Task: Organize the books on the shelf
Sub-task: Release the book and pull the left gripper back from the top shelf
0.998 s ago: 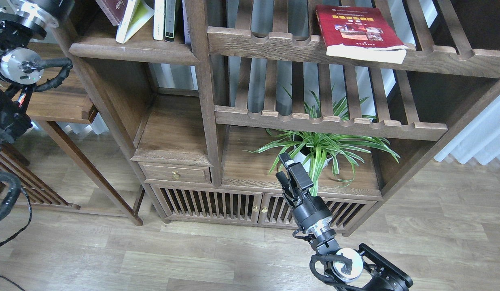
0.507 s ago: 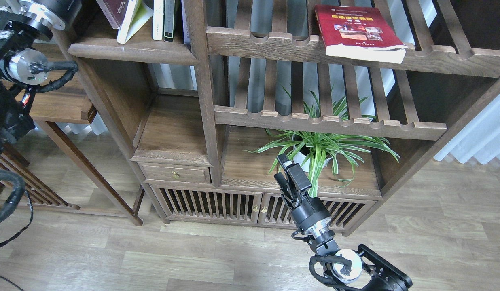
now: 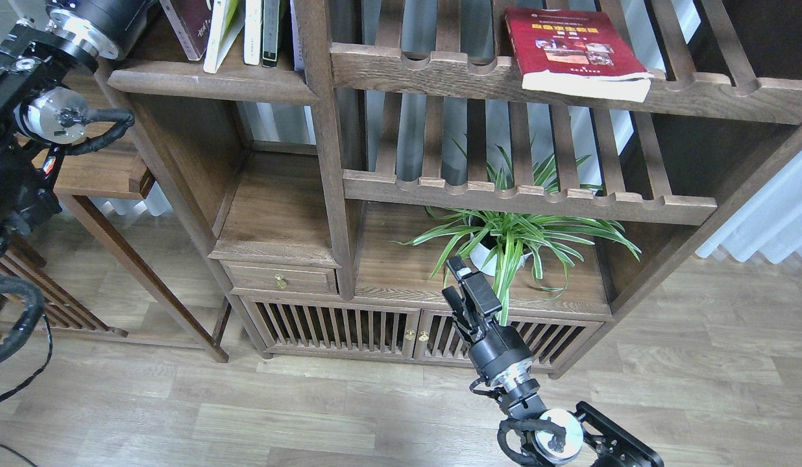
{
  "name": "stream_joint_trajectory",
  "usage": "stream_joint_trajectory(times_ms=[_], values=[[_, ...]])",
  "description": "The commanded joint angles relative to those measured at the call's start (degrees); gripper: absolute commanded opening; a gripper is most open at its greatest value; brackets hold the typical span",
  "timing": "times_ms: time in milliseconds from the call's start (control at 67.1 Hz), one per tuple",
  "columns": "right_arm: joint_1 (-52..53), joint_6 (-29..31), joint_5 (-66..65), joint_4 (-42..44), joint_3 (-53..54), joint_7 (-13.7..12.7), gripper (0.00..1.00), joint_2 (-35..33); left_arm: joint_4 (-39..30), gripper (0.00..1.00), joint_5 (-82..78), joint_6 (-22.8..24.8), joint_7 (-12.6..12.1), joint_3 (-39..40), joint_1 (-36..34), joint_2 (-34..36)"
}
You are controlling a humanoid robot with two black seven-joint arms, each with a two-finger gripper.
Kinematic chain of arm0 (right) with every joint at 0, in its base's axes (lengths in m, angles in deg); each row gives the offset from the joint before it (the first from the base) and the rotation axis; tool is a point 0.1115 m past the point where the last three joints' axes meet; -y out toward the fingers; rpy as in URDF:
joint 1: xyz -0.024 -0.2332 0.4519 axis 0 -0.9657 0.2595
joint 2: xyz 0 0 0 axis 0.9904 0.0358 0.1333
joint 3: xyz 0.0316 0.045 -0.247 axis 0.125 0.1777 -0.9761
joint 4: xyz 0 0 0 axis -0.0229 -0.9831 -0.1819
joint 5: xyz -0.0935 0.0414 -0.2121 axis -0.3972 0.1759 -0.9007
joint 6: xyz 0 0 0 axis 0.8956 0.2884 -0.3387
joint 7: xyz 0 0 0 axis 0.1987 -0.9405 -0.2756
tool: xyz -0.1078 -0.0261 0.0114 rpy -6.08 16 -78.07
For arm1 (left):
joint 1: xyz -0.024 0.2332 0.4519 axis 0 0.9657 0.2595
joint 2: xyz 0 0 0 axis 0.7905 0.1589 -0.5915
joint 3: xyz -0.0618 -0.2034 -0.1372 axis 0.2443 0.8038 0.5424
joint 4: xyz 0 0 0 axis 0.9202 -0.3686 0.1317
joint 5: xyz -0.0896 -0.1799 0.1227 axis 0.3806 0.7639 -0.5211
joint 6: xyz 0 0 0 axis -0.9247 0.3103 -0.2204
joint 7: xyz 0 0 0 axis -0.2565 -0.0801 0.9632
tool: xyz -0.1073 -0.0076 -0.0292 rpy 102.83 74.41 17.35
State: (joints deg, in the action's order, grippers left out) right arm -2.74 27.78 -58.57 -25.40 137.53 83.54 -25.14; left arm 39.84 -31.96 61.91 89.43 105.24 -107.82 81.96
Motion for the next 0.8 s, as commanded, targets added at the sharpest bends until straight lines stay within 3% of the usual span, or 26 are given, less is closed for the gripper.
stream_joint_trajectory(times_ms=[0, 60, 179, 298, 387, 790], values=[[0.3, 0.0, 0.0, 0.0, 0.0, 0.0, 0.98, 0.0, 0.5, 0.10, 0.3, 0.0, 0.1, 0.0, 0.1, 0.1], [0.3, 0.0, 0.0, 0.0, -0.1, 0.0, 0.98, 0.0, 0.6, 0.14, 0.3, 0.0, 0.1, 0.0, 0.3, 0.1], [0.1, 0.0, -0.1, 0.0, -0.2, -0.1, 0.98, 0.0, 0.4, 0.32, 0.5, 0.0, 0.0, 0.0, 0.6, 0.0], [0.3, 0.0, -0.1, 0.0, -0.1, -0.1, 0.98, 0.0, 0.4, 0.32, 1.7, 0.0, 0.1, 0.0, 0.7, 0.0], [0.3, 0.0, 0.0, 0.1, -0.1, -0.2, 0.98, 0.0, 0.1, 0.40, 2.3, 0.0, 0.0, -0.4, 0.7, 0.0], [1.3, 0.0, -0.1, 0.3, -0.1, -0.3, 0.98, 0.0, -6.0, 0.41, 7.5, -0.8, -0.9, 3.1, -1.3, 0.1]])
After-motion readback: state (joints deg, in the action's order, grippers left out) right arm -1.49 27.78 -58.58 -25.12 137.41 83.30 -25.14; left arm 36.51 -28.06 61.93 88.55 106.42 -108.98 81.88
